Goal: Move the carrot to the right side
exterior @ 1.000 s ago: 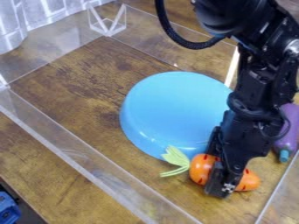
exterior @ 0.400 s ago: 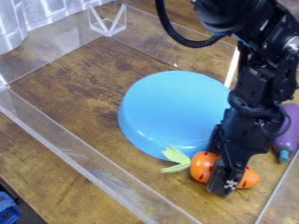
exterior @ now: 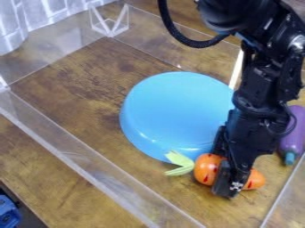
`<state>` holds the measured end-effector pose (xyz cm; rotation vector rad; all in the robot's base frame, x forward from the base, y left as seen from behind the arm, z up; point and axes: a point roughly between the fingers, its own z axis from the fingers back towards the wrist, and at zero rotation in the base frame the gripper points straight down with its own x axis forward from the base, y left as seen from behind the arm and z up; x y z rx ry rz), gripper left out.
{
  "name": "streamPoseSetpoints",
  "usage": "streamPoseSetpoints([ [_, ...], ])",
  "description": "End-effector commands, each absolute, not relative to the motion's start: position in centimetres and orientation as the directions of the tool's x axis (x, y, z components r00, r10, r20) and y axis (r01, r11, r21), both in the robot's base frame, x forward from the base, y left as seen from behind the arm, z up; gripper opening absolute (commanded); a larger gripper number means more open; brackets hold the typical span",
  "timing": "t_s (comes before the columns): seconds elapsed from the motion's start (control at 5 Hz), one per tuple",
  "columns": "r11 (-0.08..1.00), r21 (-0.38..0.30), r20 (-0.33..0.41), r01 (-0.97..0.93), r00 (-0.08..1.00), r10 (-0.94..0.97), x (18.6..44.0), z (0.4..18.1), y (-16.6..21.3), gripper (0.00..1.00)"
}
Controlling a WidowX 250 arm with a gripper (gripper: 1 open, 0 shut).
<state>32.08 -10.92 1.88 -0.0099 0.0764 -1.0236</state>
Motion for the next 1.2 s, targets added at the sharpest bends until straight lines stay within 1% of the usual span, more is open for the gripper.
streamPoseSetpoints([
  [0.0,0.555,-0.049,-0.059,0.830,0.552,-0.832,32.18,1.58,-9.31,0.00],
  [1.0,0.574,-0.063,-0.043,0.816,0.573,-0.819,32.53,1.44,-9.00,0.00],
])
